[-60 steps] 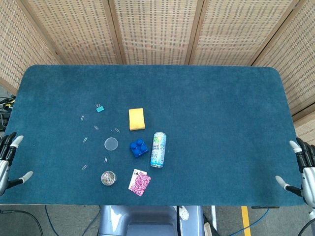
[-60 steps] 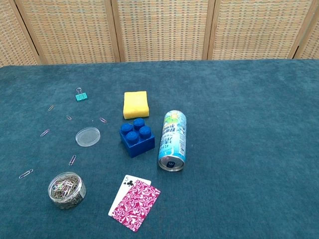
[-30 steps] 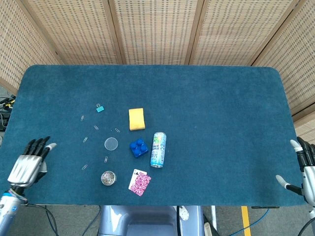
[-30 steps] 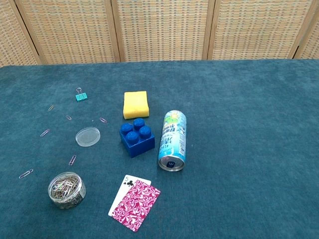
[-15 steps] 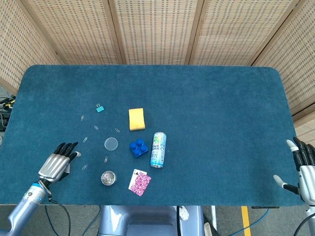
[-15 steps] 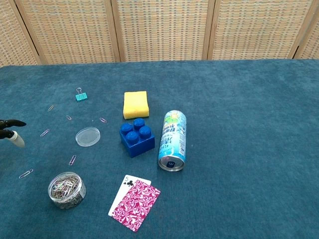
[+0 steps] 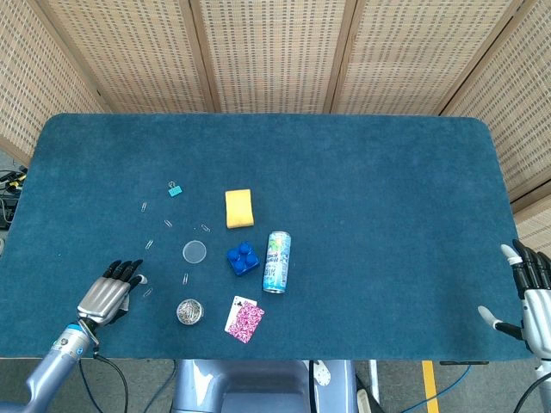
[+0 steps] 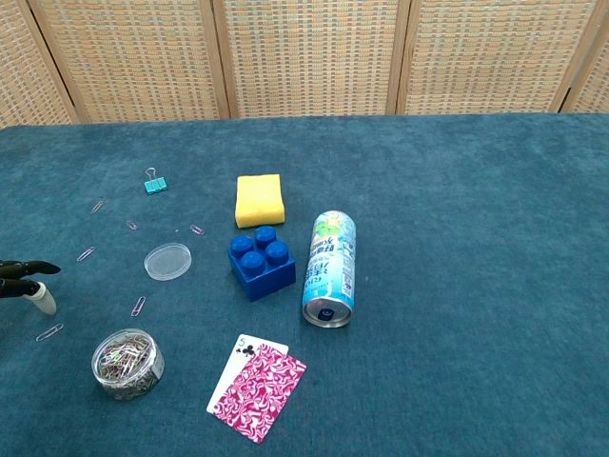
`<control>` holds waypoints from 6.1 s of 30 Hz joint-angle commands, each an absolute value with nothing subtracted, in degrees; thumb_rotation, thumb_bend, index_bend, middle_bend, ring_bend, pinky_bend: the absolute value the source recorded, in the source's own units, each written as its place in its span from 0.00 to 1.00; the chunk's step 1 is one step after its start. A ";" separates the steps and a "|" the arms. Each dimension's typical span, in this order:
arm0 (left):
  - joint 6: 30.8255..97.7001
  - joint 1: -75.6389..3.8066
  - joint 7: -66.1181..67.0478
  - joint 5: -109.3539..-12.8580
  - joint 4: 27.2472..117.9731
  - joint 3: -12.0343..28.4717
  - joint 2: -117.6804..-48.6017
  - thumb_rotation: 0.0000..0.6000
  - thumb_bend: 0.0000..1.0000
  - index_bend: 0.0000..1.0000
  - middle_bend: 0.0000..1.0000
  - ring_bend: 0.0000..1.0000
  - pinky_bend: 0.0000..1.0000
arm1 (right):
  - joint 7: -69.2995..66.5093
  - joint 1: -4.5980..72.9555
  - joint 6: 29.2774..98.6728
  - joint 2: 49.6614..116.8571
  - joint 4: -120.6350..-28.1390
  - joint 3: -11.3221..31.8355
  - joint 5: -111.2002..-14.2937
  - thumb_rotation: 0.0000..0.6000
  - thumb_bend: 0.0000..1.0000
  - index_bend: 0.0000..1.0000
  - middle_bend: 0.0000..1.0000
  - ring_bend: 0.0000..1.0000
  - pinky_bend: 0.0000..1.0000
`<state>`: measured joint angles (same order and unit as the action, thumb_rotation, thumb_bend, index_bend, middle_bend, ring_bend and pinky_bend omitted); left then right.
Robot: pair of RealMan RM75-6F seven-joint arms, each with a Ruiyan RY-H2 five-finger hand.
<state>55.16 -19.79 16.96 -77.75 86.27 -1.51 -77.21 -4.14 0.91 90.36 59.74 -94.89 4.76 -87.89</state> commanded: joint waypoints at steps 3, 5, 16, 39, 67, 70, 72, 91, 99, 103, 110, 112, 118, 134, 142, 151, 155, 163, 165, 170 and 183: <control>54.96 -20.00 18.37 -76.75 86.50 -1.81 -77.60 1.00 0.97 0.25 0.00 0.00 0.00 | -4.23 0.93 90.30 59.70 -94.86 4.69 -88.00 1.00 0.00 0.01 0.00 0.00 0.00; 54.93 -20.14 18.69 -76.31 86.66 -1.82 -77.74 1.00 0.97 0.25 0.00 0.00 0.00 | -4.37 0.97 90.26 59.68 -94.83 4.74 -87.91 1.00 0.00 0.01 0.00 0.00 0.00; 54.79 -20.50 18.44 -76.50 88.53 -2.93 -77.19 1.00 0.97 0.26 0.00 0.00 0.00 | -4.86 0.95 90.22 59.53 -94.79 4.80 -87.70 1.00 0.00 0.01 0.00 0.00 0.00; 59.89 -19.20 11.57 -79.76 88.32 -3.20 -75.01 1.00 0.63 0.26 0.00 0.00 0.00 | -4.92 0.88 90.39 59.49 -94.83 4.71 -87.84 1.00 0.00 0.01 0.00 0.00 0.00; 56.38 -20.19 13.69 -79.68 88.92 -5.96 -76.30 1.00 0.77 0.26 0.00 0.00 0.00 | -5.82 0.78 90.54 59.19 -94.73 4.74 -87.81 1.00 0.00 0.01 0.00 0.00 0.00; 57.05 -20.02 12.88 -81.23 89.26 -6.61 -75.75 1.00 0.77 0.26 0.00 0.00 0.00 | -5.79 0.76 90.53 59.17 -94.76 4.73 -87.76 1.00 0.00 0.01 0.00 0.00 0.00; 57.84 -19.82 12.37 -81.94 89.31 -6.68 -75.52 1.00 0.76 0.26 0.00 0.00 0.00 | -5.80 0.77 90.50 59.17 -94.78 4.71 -87.77 1.00 0.00 0.01 0.00 0.00 0.00; 64.05 -19.73 6.12 -87.22 76.35 -4.39 -80.86 1.00 0.32 0.41 0.00 0.00 0.00 | -5.77 0.93 90.10 59.17 -94.80 4.63 -87.77 1.00 0.00 0.01 0.00 0.00 0.00; 64.44 -20.05 5.10 -87.70 73.98 -3.97 -82.87 1.00 0.32 0.46 0.00 0.00 0.00 | -5.48 1.02 89.93 59.26 -94.87 4.57 -87.77 1.00 0.00 0.01 0.00 0.00 0.00; 64.47 -20.04 4.82 -87.81 72.89 -4.03 -83.81 1.00 0.32 0.46 0.00 0.00 0.00 | -5.58 1.03 89.86 59.24 -94.82 4.55 -87.75 1.00 0.00 0.01 0.00 0.00 0.00; 64.35 -20.16 5.15 -87.64 71.83 -3.89 -84.79 1.00 0.32 0.48 0.00 0.00 0.00 | -5.86 1.05 89.82 59.15 -94.82 4.57 -87.68 1.00 0.00 0.01 0.00 0.00 0.00; 64.25 -20.16 5.22 -87.60 71.63 -3.93 -85.03 1.00 0.33 0.49 0.00 0.00 0.00 | -5.89 1.05 89.80 59.13 -94.83 4.58 -87.66 1.00 0.00 0.01 0.00 0.00 0.00; 63.99 -20.15 5.59 -87.35 70.99 -3.98 -85.70 1.00 0.36 0.50 0.00 0.00 0.00 | -5.89 1.10 89.66 59.11 -94.78 4.56 -87.60 1.00 0.00 0.01 0.00 0.00 0.00; 62.89 -20.47 5.90 -86.28 70.67 -3.65 -86.73 1.00 0.37 0.52 0.00 0.00 0.00 | -5.93 1.21 89.38 59.09 -94.82 4.53 -87.49 1.00 0.00 0.01 0.00 0.00 0.00; 62.16 -20.71 6.24 -85.69 70.00 -3.50 -87.49 1.00 0.37 0.52 0.00 0.00 0.00 | -6.32 1.31 89.14 58.99 -94.72 4.54 -87.38 1.00 0.00 0.01 0.00 0.00 0.00; 62.24 -20.63 5.74 -85.45 69.57 -3.42 -88.07 1.00 0.43 0.59 0.00 0.00 0.00 | -6.50 1.31 89.11 58.93 -94.67 4.47 -87.43 1.00 0.00 0.01 0.00 0.00 0.00; 62.36 -20.57 5.86 -85.40 69.26 -3.43 -88.28 1.00 0.45 0.62 0.00 0.00 0.00 | -6.43 1.37 89.02 58.94 -94.68 4.46 -87.45 1.00 0.00 0.01 0.00 0.00 0.00; 62.50 -20.56 5.76 -85.37 69.16 -3.42 -88.37 1.00 0.46 0.63 0.00 0.00 0.00 | -6.41 1.39 89.00 58.94 -94.68 4.43 -87.45 1.00 0.00 0.01 0.00 0.00 0.00; 62.93 -20.51 5.34 -85.53 69.35 -3.33 -88.16 1.00 0.46 0.63 0.00 0.00 0.00 | -6.46 1.38 89.02 58.94 -94.69 4.42 -87.46 1.00 0.00 0.01 0.00 0.00 0.00; 64.47 -20.42 4.05 -86.00 70.90 -2.84 -86.87 1.00 0.46 0.63 0.00 0.00 0.00 | -6.53 1.35 89.06 58.89 -94.70 4.44 -87.42 1.00 0.00 0.01 0.00 0.00 0.00; 70.17 -20.53 2.90 -92.45 80.57 -4.09 -81.72 1.00 0.46 0.63 0.00 0.00 0.00 | -6.28 1.35 89.11 58.92 -94.80 4.40 -87.47 1.00 0.00 0.01 0.00 0.00 0.00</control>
<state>69.08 -20.46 3.07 -90.86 78.92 -3.40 -82.63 -6.28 1.34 89.10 58.92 -94.80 4.40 -87.47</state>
